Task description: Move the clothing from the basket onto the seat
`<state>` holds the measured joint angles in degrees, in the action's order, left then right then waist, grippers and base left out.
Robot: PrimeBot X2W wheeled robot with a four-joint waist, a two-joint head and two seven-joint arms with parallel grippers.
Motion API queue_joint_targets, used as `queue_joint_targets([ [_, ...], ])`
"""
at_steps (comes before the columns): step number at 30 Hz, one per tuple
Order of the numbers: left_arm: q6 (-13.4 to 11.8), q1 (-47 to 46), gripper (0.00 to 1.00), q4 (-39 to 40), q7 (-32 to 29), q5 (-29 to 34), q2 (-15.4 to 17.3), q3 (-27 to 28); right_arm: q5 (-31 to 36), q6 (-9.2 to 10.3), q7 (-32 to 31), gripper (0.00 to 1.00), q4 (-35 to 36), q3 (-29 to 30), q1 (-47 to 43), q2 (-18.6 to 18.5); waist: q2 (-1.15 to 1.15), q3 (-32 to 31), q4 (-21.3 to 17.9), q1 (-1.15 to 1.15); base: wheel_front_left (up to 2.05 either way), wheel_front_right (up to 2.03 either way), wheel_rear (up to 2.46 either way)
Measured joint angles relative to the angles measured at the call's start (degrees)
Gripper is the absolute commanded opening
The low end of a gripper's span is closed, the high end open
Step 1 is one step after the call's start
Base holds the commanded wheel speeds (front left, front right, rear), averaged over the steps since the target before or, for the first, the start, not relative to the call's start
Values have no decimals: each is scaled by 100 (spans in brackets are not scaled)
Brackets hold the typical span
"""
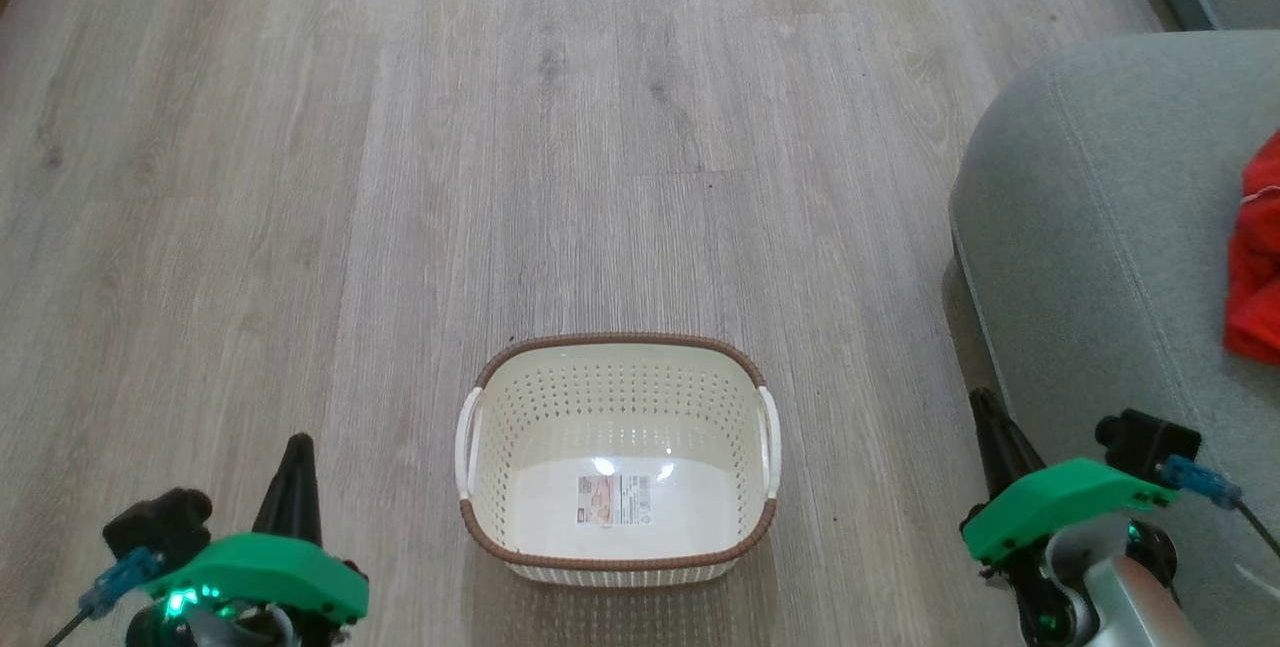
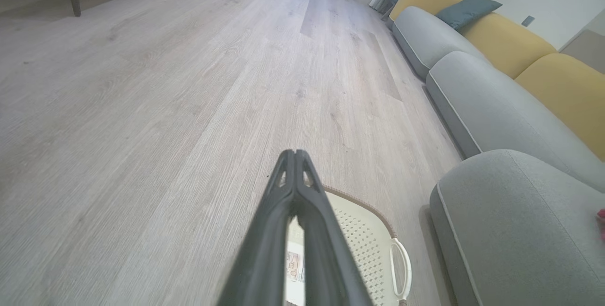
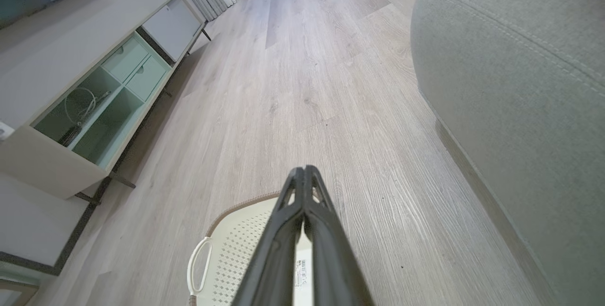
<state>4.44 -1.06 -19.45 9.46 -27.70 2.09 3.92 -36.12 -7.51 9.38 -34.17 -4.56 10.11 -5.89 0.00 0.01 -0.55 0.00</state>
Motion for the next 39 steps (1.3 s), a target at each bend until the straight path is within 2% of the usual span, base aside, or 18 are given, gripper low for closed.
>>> queue_joint_targets([
  [39, 100, -74, 0, 137, -651, -2644, 1, 9, -2291, 1, -655, 0, 727, 495, -155, 102, 0, 7, 23, 0, 0, 0, 0],
])
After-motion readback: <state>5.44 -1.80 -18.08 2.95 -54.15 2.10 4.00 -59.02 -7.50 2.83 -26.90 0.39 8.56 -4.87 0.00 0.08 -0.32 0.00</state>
